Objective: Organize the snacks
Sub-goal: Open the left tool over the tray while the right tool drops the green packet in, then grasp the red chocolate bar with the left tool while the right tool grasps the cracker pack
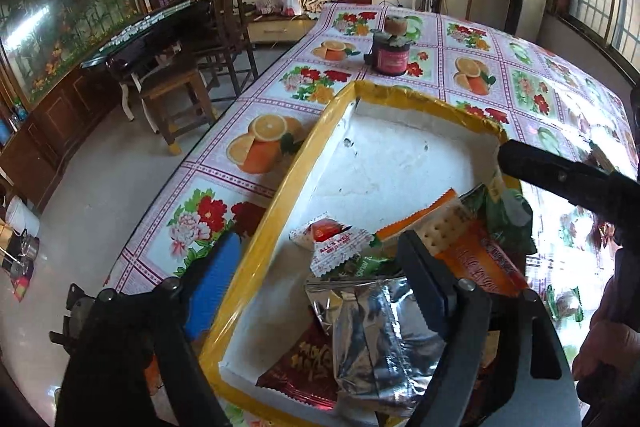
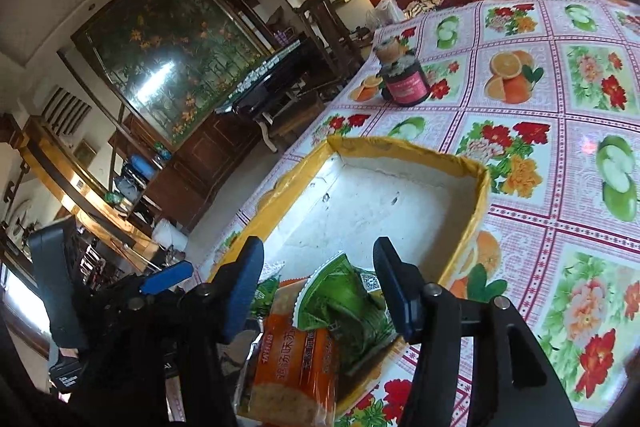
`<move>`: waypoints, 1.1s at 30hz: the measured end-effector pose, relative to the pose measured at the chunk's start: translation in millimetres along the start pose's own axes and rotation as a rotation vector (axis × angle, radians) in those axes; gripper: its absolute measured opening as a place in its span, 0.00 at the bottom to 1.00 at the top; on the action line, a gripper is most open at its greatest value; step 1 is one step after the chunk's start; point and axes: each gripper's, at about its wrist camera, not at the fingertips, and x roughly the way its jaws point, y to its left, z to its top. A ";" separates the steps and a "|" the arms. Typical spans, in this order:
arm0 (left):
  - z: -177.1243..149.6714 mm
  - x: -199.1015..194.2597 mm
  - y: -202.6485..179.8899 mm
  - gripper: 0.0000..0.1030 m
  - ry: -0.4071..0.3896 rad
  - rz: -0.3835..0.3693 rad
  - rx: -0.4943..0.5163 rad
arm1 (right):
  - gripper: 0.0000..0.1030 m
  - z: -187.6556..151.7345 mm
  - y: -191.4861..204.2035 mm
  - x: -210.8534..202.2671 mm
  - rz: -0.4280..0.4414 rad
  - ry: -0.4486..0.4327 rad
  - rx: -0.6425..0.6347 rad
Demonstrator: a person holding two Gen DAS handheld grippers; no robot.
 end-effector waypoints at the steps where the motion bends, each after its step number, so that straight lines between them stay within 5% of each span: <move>1: 0.3 -0.8 -0.9 0.80 0.000 -0.002 0.001 | 0.56 0.2 -0.9 -3.9 -0.005 -0.009 0.002; 17: -0.1 -23.0 -33.2 0.85 -0.016 -0.075 0.032 | 0.61 -25.0 -76.0 -102.8 -0.148 -0.126 0.142; 33: -3.8 -39.6 -141.7 0.86 0.016 -0.280 0.183 | 0.62 -55.4 -136.7 -187.9 -0.399 -0.187 0.197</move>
